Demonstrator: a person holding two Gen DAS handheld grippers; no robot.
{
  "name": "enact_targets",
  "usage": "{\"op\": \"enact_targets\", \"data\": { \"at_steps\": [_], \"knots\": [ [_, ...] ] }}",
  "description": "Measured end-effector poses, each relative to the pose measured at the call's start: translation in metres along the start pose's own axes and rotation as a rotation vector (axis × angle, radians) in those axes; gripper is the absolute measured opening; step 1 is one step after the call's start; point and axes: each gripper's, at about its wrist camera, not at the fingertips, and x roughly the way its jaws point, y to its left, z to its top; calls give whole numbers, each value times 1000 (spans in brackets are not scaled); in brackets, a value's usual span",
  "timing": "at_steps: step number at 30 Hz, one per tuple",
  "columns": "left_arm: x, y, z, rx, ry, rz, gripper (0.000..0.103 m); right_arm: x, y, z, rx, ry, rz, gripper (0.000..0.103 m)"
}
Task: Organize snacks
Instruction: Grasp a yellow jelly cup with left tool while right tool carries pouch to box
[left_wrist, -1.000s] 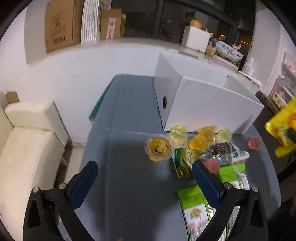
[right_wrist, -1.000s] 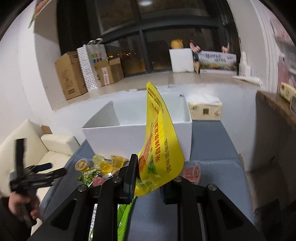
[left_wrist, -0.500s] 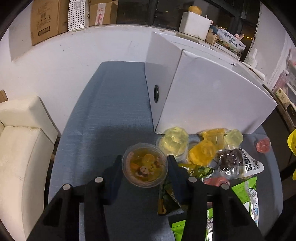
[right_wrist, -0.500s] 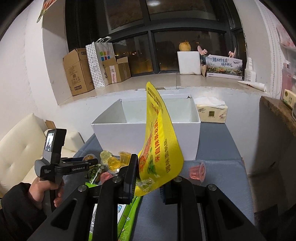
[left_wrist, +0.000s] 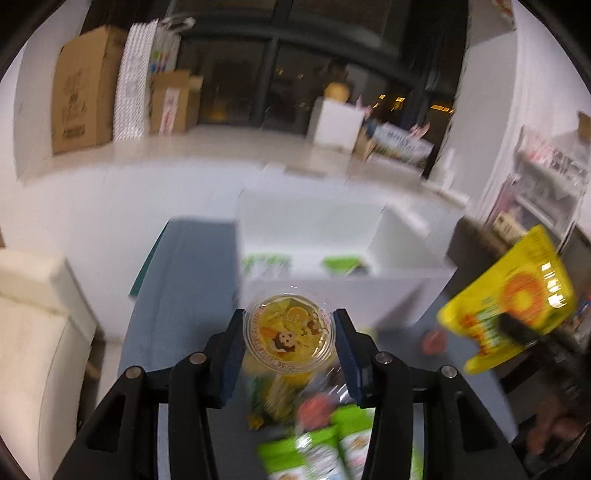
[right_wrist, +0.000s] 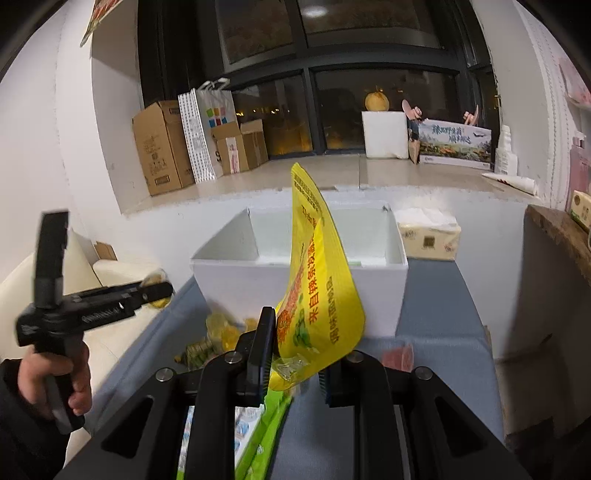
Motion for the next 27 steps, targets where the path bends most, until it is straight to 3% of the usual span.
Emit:
{"op": "enact_targets", "data": {
  "at_steps": [4,9,16,18,19,20,21,22,27],
  "knots": [
    [9,-28,34,58,-43,-10,51,18,-9,28,16,-8,26,22],
    [40,-42,69,76,-36,-14,51,44,-22,62,42,-12,30,22],
    [104,-38,83,66,64,45,52,104,-50,93,120,76,42,22],
    [120,-32,82,42,117,70,62,118,-56,93,127,96,30,25],
    [126,-31,81,36,137,76,83,125,-58,92,127,114,25,28],
    [128,-30,80,34,139,89,100,130,-60,91,131,134,20,54],
    [127,-29,78,37,133,100,103,136,-63,89,145,153,14,93],
    [125,-29,77,44,121,107,103,135,-66,87,159,140,19,102],
    [125,-25,72,38,145,83,103,127,-77,83,194,107,3,103]
  ]
}}
